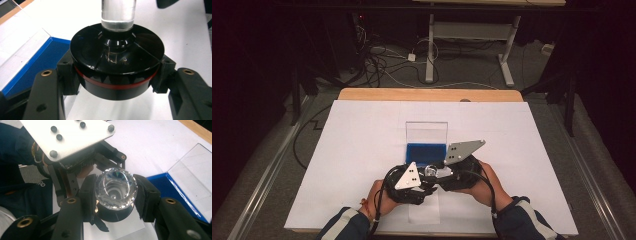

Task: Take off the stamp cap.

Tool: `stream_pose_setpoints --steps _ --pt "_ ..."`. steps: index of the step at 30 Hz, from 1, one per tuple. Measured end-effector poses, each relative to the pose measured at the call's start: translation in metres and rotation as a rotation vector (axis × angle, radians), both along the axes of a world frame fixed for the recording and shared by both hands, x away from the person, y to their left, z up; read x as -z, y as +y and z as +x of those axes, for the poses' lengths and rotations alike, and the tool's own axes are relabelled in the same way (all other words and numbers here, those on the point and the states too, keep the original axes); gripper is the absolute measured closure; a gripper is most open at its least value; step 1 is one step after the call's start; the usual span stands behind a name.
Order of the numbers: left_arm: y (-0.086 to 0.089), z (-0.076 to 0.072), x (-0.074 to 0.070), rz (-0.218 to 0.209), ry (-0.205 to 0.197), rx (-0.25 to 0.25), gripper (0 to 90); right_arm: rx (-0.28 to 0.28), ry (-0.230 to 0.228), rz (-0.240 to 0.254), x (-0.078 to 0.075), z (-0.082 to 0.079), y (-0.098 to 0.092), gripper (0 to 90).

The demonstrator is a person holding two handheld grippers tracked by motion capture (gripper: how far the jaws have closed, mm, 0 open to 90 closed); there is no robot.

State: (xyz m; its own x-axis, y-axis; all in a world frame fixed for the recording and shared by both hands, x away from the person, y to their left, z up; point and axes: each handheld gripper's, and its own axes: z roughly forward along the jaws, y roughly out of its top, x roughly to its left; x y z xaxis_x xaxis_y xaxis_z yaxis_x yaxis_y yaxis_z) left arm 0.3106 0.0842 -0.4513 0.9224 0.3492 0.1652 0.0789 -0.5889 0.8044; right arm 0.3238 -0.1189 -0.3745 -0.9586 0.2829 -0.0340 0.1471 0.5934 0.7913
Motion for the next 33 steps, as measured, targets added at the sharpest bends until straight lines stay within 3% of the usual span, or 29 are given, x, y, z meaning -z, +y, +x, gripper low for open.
stream_pose_setpoints --steps 6,7,8,9,10,11,23,33 --pt "-0.001 -0.001 -0.001 0.007 -0.007 -0.005 36.4 0.005 -0.008 0.007 0.0 -0.001 -0.001 56.6" --pt "-0.004 -0.002 0.002 0.058 -0.016 0.008 36.4 0.009 -0.008 0.022 -0.001 -0.002 -0.002 56.6" --pt "-0.005 -0.004 0.004 0.061 -0.033 -0.005 36.4 0.024 -0.025 0.029 -0.003 -0.002 -0.004 56.6" --pt "-0.005 -0.004 0.004 0.061 -0.033 -0.005 36.4 0.024 -0.025 0.029 -0.003 -0.002 -0.004 56.6" --pt "-0.004 -0.005 0.004 0.026 -0.029 -0.011 36.4 0.038 -0.028 0.05 -0.007 0.0 -0.01 56.6" --pt "-0.003 -0.004 0.001 0.02 -0.022 0.001 36.4 0.038 -0.028 0.05 -0.007 0.0 -0.01 56.6" --pt "0.006 0.0 0.003 0.032 -0.014 -0.032 36.3 0.052 -0.038 0.052 -0.012 0.0 -0.022 56.5" --pt "0.028 0.0 0.0 0.023 -0.021 -0.063 36.3 0.044 -0.046 0.02 -0.012 0.001 -0.029 56.5"
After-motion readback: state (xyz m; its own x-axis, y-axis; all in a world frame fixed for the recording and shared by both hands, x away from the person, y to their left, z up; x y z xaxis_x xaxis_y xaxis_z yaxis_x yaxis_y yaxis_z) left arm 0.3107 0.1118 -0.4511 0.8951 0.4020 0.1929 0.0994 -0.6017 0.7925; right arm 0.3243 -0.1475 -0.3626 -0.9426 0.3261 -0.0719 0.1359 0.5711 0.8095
